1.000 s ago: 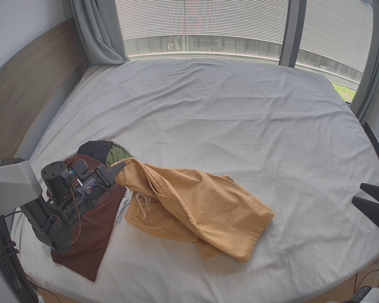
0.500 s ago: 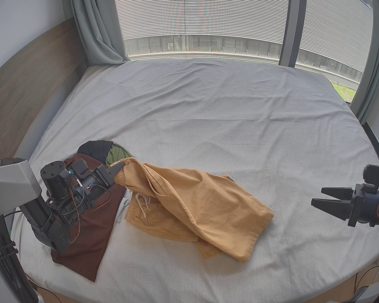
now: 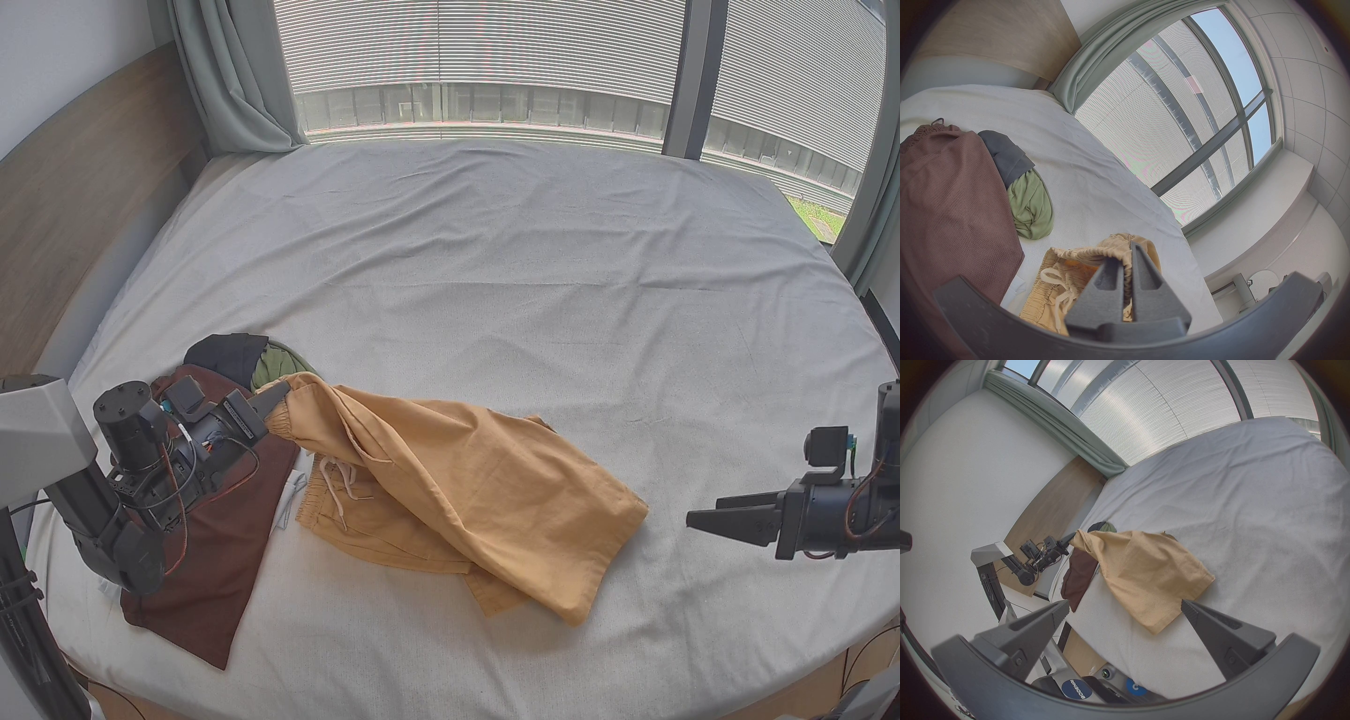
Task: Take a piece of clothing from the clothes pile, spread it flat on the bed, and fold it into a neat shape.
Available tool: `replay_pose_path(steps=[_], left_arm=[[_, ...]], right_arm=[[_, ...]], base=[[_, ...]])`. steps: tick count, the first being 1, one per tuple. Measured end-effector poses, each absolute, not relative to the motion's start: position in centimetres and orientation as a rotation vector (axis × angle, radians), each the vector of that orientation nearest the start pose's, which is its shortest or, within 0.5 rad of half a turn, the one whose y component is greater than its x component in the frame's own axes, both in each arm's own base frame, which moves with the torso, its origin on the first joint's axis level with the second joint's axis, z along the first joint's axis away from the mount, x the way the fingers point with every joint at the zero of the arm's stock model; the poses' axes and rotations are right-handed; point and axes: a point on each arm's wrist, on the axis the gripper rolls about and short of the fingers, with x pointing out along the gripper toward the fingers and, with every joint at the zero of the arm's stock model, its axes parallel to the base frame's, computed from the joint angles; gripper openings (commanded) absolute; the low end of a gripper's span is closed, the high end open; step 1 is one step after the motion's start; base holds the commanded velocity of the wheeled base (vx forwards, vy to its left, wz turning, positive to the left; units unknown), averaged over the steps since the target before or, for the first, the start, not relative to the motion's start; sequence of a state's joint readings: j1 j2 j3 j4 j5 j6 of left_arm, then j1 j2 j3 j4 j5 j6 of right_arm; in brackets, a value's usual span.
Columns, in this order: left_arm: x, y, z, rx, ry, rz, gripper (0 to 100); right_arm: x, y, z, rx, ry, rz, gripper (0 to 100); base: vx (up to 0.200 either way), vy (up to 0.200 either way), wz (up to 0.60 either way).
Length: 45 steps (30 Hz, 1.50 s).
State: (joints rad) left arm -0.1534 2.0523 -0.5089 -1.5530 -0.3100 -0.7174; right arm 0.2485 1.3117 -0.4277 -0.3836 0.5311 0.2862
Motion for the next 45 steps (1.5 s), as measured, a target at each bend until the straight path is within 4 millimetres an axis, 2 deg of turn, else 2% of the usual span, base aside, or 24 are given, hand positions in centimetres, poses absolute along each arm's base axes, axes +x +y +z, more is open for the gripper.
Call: replay_pose_path(steps=[15,32,45], left_arm=[[31.7,-5.7,9.1,-0.703,0.168,-0.444,0],[31.7,-5.8,8.8,-0.703,0.179,-0.444,0],[31.7,-5.8,8.8,-0.703,0.177,-0.444,0]], right_arm=[[18.6,7.0,10.5,0.343,0.765,0.704,100],[20.7,8.2,6.6,0.345,0.847,0.703,100],[22.3,8.7,3.3,0.423,0.908,0.660,100]], base=[[0.000,0.000,0.00],[0.000,0.000,0.00],[0.000,0.000,0.00]])
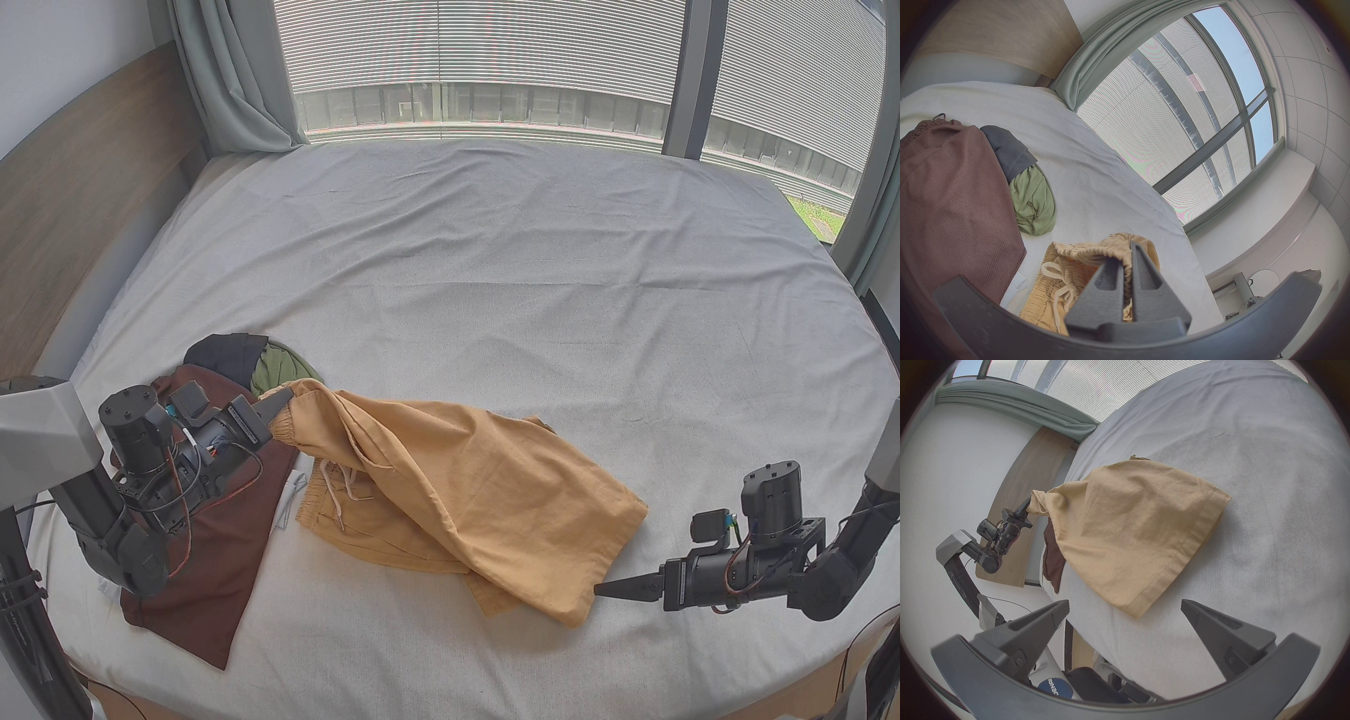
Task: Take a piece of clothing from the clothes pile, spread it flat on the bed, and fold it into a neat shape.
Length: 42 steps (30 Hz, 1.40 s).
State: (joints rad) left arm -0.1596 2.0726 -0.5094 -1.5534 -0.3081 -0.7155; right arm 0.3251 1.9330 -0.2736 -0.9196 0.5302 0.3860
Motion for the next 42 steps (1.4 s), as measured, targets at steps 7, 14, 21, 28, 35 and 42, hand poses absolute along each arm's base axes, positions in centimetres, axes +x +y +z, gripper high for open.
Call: replay_pose_path(steps=[7,14,21,28,35,42], left_arm=[[31.7,-5.8,8.8,-0.703,0.177,-0.444,0],[31.8,-5.8,8.8,-0.703,0.175,-0.445,0],[31.7,-5.8,8.9,-0.703,0.173,-0.445,0],[31.8,-5.8,8.9,-0.703,0.171,-0.446,0],[31.8,-5.8,9.0,-0.703,0.168,-0.448,0],[31.8,-5.8,9.0,-0.703,0.168,-0.447,0]], right_arm=[[23.4,9.1,1.8,0.518,0.904,0.629,100],[23.7,9.8,0.3,0.565,0.919,0.619,100],[24.1,10.3,-1.1,0.573,0.915,0.625,100],[24.7,11.2,-1.7,0.674,0.868,0.630,100],[24.7,11.8,-2.8,0.721,0.887,0.629,100],[24.6,12.0,-2.9,0.725,0.896,0.632,100]], base=[[0.000,0.000,0.00],[0.000,0.000,0.00],[0.000,0.000,0.00],[0.000,0.000,0.00],[0.000,0.000,0.00],[0.000,0.000,0.00]])
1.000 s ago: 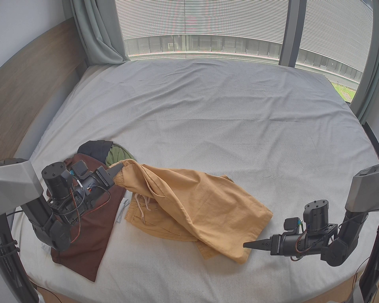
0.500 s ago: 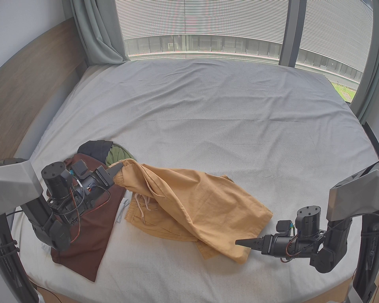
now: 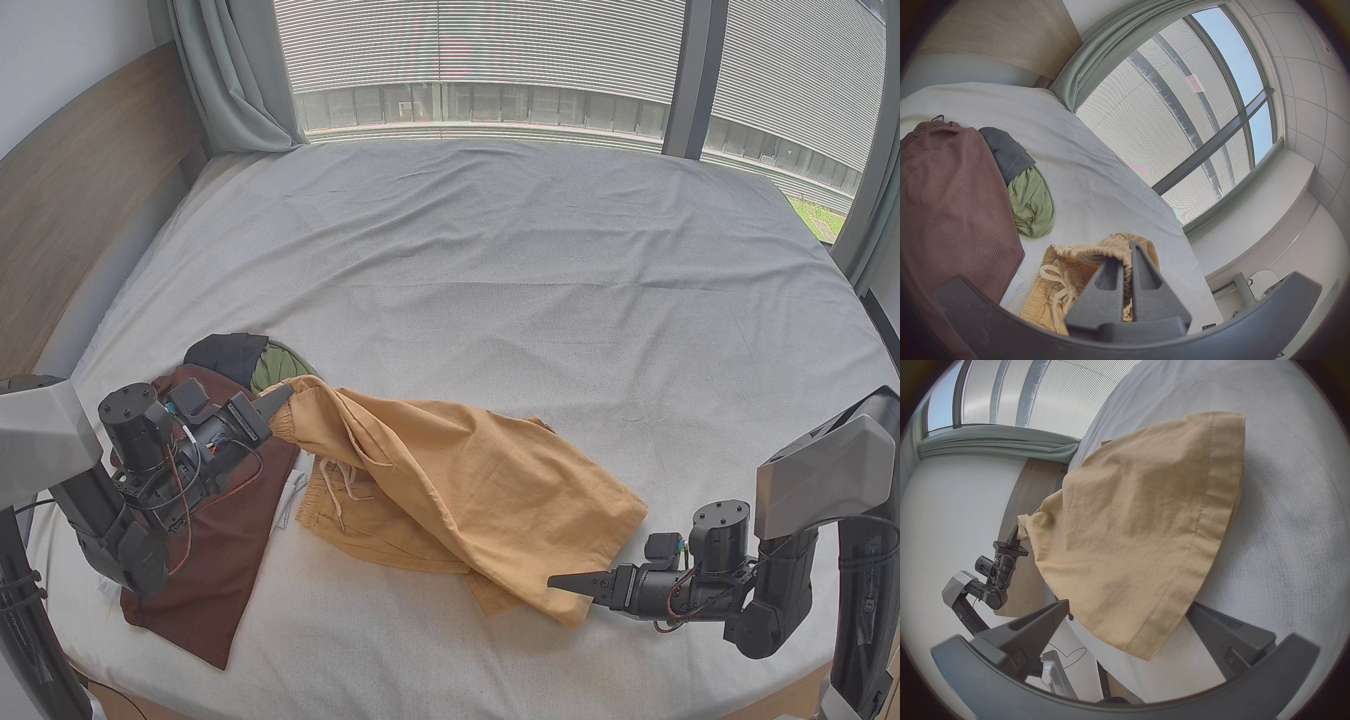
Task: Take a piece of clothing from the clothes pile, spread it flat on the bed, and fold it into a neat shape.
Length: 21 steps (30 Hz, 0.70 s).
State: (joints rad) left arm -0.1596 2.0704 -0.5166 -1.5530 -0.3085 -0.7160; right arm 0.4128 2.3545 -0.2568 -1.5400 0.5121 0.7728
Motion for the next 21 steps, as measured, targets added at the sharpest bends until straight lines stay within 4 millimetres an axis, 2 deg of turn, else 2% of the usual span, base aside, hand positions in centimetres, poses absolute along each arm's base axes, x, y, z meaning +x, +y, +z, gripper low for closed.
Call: replay_pose_path(steps=[1,7,13,21], left_arm=[[31.8,-5.8,9.0,-0.703,0.168,-0.448,0],[31.9,-5.8,8.9,-0.703,0.169,-0.448,0],[32.0,-5.8,8.7,-0.703,0.173,-0.444,0],[32.3,-5.8,8.4,-0.703,0.178,-0.439,0]], right_arm=[[24.6,12.0,-2.8,0.724,0.895,0.635,0],[24.4,12.2,-1.9,0.731,0.877,0.656,0],[24.5,12.1,-0.1,0.774,0.836,0.689,0],[25.7,11.3,1.8,0.796,0.737,0.703,0]], base=[[0.000,0.000,0.00],[0.000,0.000,0.00],[0.000,0.000,0.00],[0.000,0.000,0.00]])
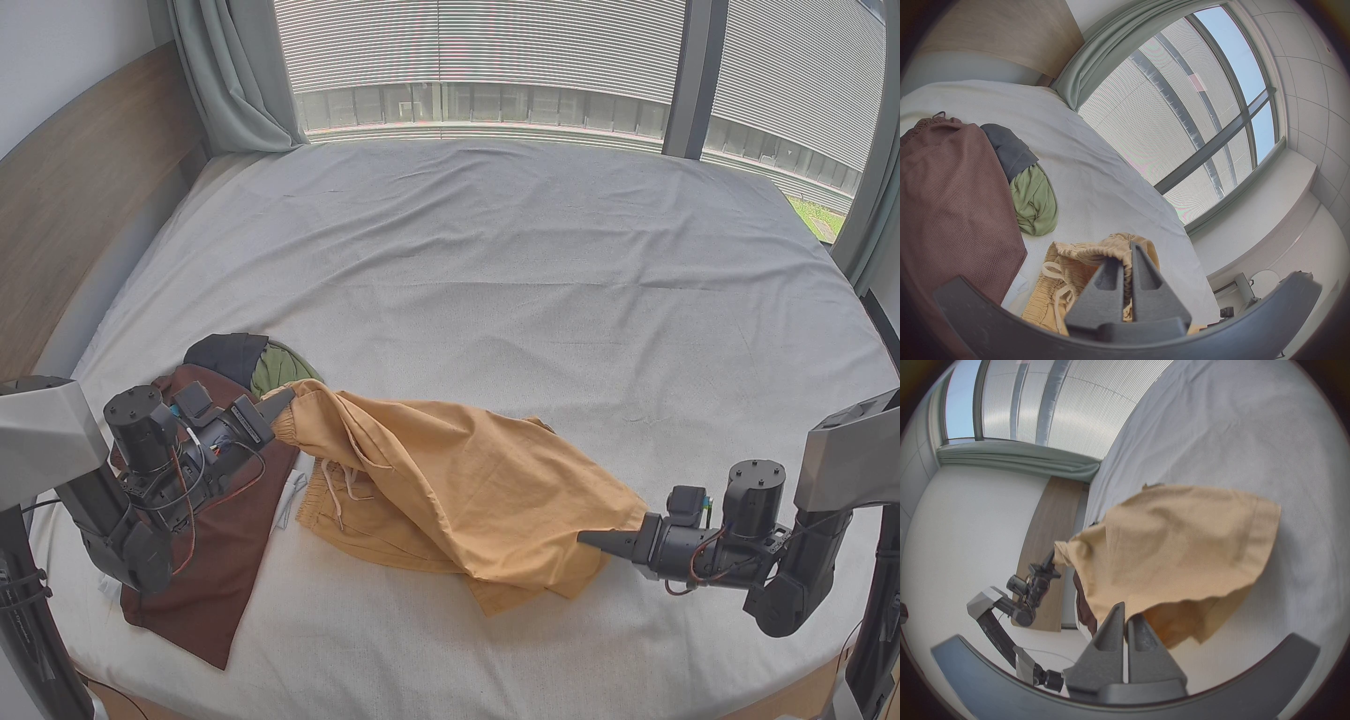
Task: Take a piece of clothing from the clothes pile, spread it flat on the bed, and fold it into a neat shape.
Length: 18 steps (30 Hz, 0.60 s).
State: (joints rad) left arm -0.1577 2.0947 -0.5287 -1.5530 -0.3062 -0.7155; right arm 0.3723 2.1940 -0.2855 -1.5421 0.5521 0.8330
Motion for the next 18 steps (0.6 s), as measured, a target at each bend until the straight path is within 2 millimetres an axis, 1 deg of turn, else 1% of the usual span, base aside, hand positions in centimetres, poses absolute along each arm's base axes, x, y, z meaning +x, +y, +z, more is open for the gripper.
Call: replay_pose_path(steps=[9,12,18], left_arm=[[32.6,-5.8,8.0,-0.703,0.184,-0.432,0],[32.7,-5.7,7.9,-0.704,0.184,-0.429,0],[33.0,-5.7,7.5,-0.704,0.190,-0.423,0]], right_arm=[[29.5,9.8,3.8,0.879,0.582,0.670,0],[30.9,9.0,4.4,0.904,0.531,0.653,0],[33.0,7.3,4.0,0.918,0.473,0.605,0]], base=[[0.000,0.000,0.00],[0.000,0.000,0.00],[0.000,0.000,0.00]])
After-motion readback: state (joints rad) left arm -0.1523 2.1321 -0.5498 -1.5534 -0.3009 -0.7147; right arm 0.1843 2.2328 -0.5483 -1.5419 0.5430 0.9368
